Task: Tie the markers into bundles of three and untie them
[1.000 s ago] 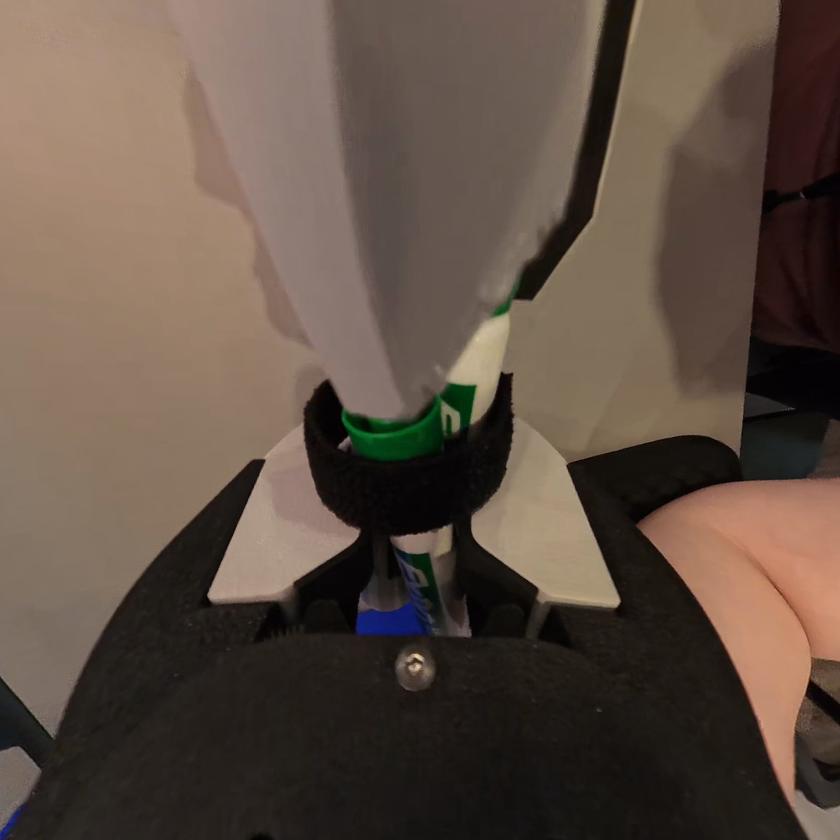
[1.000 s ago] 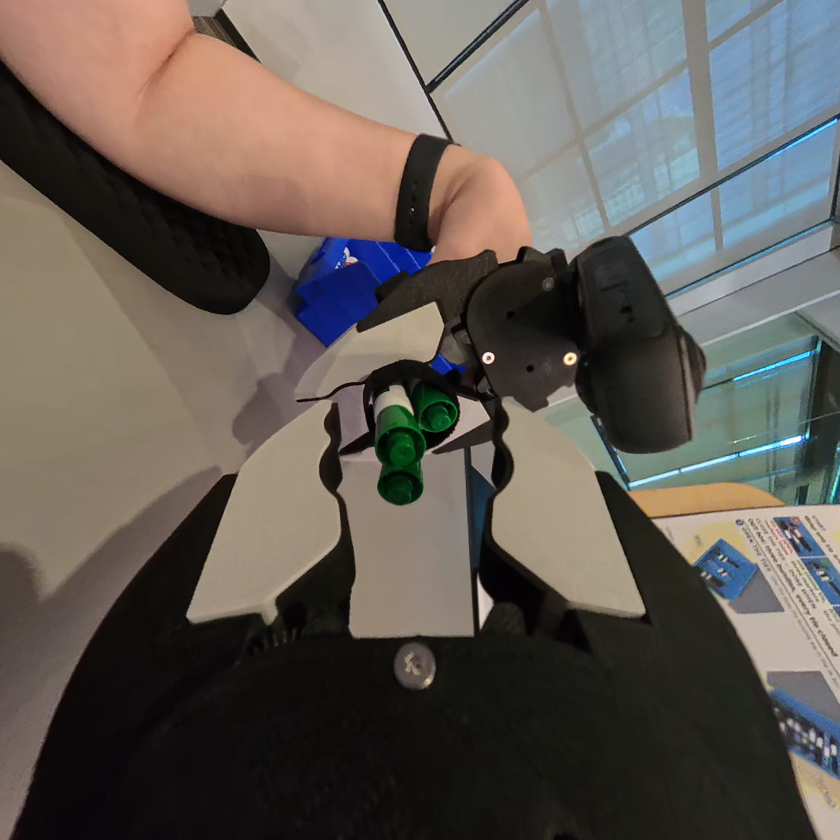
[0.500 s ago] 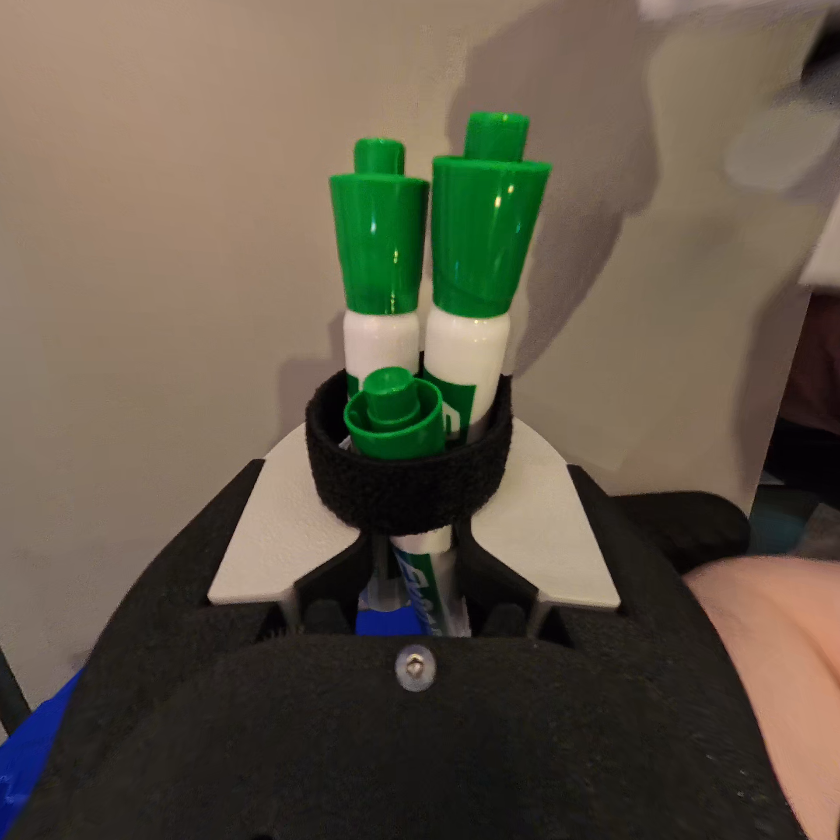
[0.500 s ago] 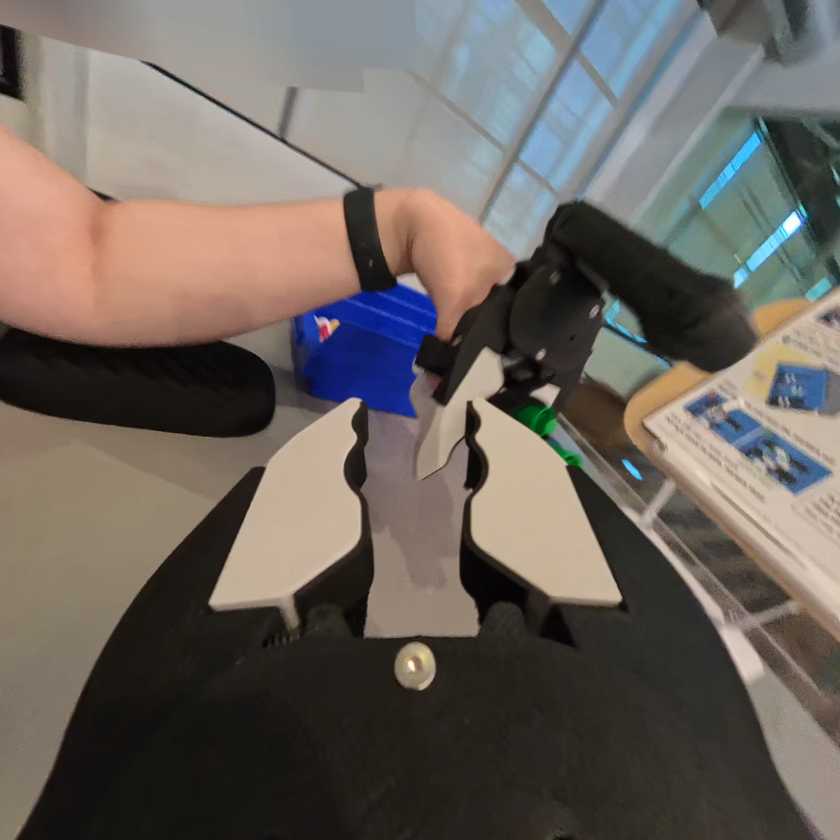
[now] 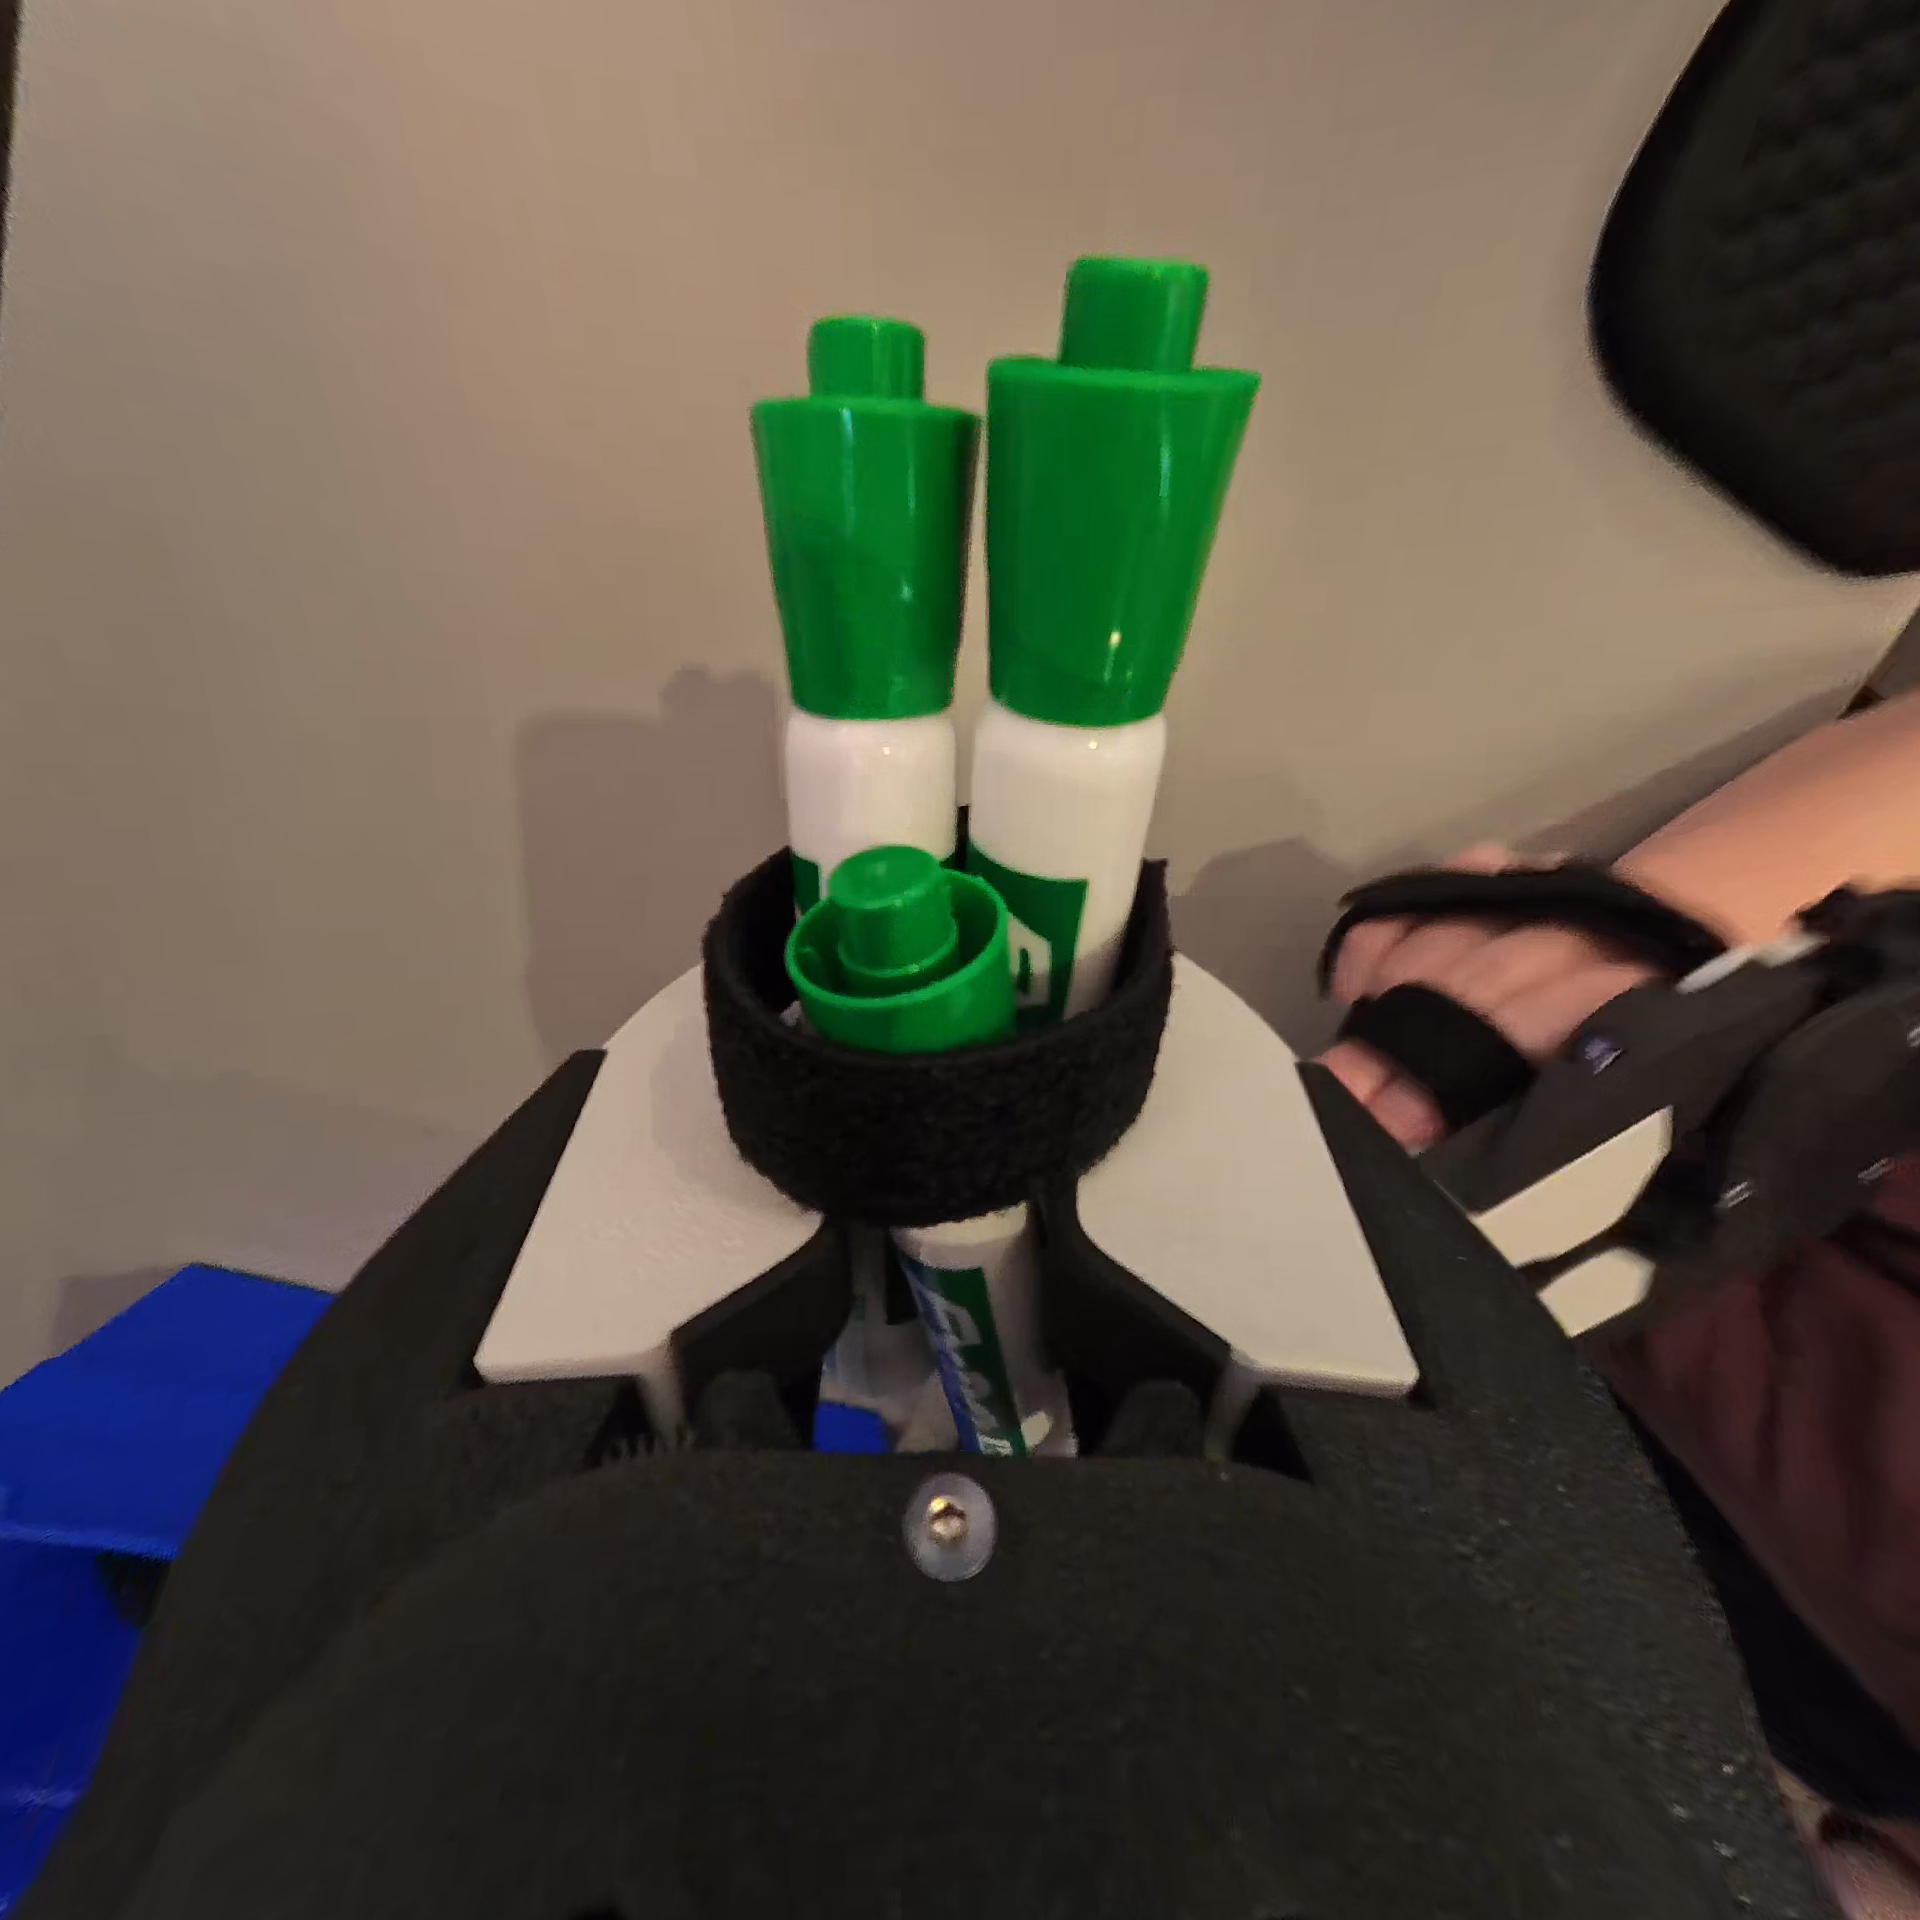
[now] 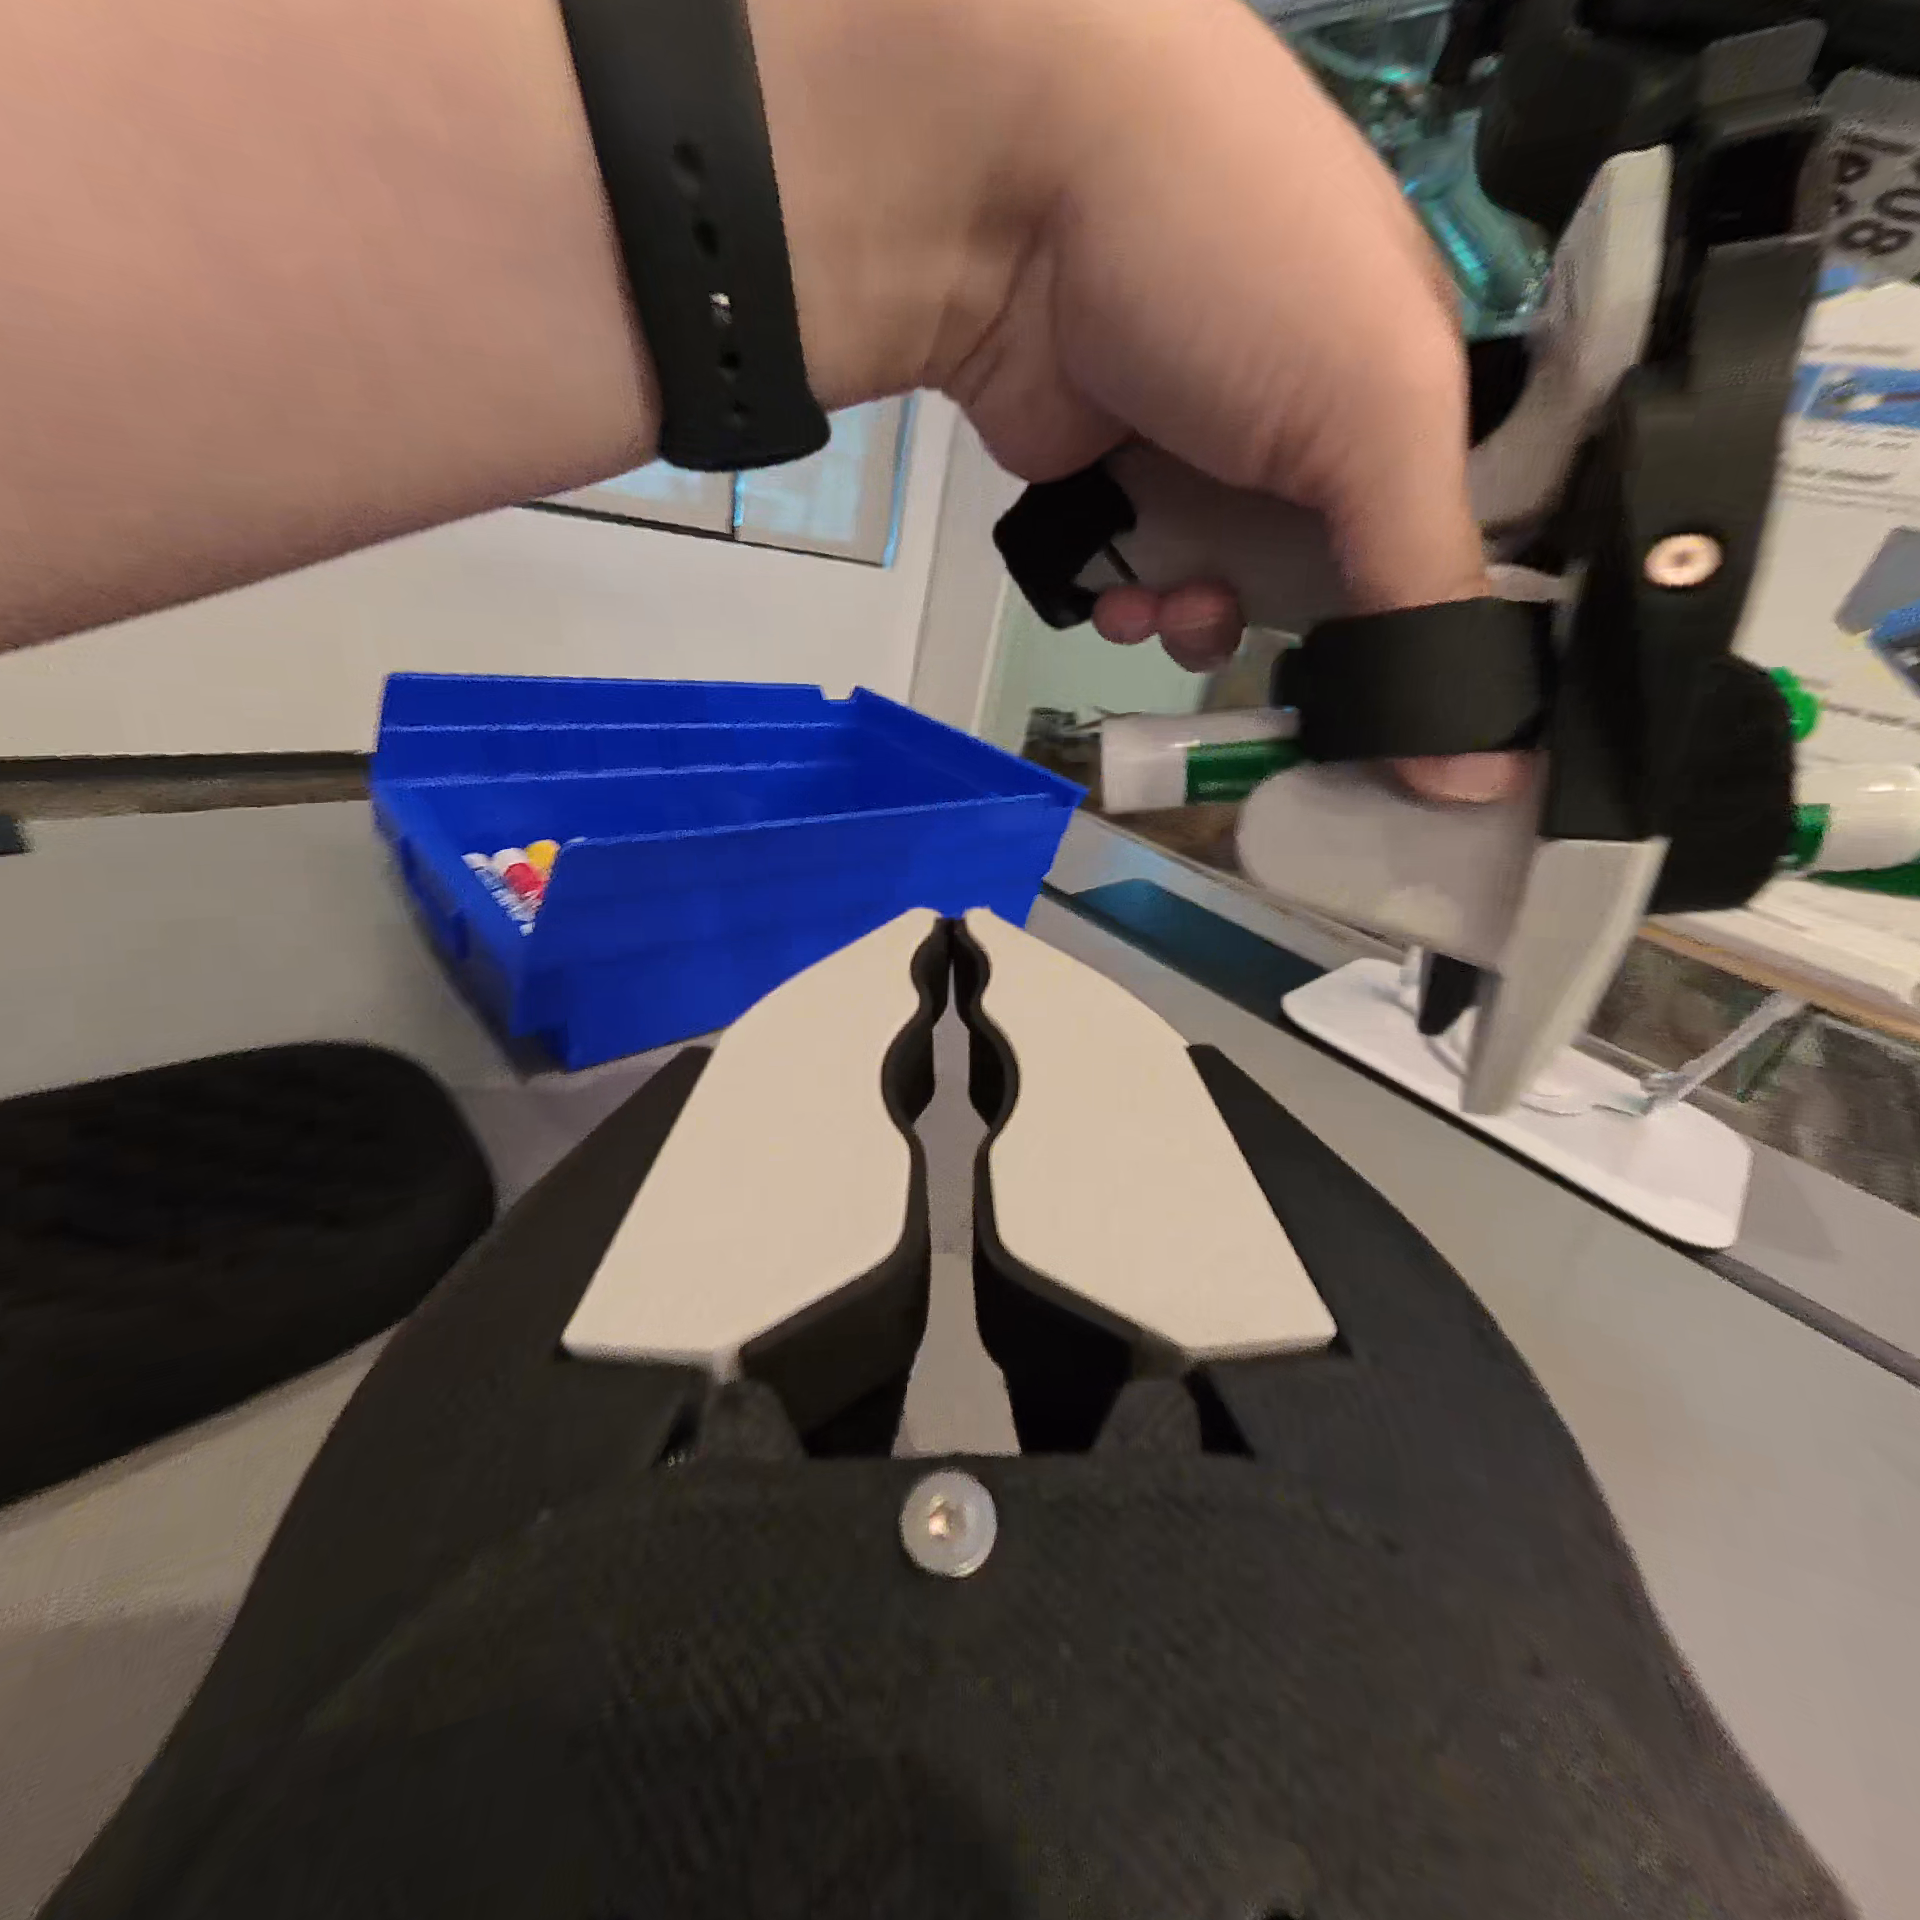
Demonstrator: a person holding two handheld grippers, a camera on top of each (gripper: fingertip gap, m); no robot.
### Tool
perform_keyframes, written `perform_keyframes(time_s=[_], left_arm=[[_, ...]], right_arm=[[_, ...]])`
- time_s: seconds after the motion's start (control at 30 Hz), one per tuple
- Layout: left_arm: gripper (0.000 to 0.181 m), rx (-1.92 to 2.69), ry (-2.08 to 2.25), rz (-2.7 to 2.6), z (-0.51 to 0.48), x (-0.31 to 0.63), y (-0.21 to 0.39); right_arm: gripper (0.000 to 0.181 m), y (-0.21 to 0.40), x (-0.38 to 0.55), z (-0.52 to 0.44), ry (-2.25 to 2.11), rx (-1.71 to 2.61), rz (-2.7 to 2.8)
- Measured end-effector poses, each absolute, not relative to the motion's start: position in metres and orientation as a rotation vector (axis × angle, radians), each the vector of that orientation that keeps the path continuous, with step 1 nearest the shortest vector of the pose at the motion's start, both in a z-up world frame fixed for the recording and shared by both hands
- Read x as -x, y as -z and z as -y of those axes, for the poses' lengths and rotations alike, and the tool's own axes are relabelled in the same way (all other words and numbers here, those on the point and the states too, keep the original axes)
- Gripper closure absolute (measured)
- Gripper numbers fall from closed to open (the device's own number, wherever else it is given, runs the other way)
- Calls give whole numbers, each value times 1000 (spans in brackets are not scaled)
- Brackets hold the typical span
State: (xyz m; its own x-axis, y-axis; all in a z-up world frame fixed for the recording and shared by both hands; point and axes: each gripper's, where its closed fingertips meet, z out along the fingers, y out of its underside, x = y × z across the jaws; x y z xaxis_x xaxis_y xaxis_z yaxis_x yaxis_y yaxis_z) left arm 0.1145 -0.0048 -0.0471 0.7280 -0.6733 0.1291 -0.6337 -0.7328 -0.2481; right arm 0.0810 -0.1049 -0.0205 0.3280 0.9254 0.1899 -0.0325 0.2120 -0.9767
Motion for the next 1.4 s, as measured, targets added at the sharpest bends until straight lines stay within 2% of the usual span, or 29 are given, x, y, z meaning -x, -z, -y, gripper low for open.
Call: perform_keyframes(time_s=[0.23,0.87,1.4], left_arm=[[140,2851,277,-928,0,-125,45],[139,2908,295,-862,8,-127,48],[140,2888,314,-713,-4,-136,44]], right_arm=[[180,-1,-54,97,-638,1092,911],[180,-10,-53,86,-459,1039,865],[181,-19,-88,42,-552,1250,570]])
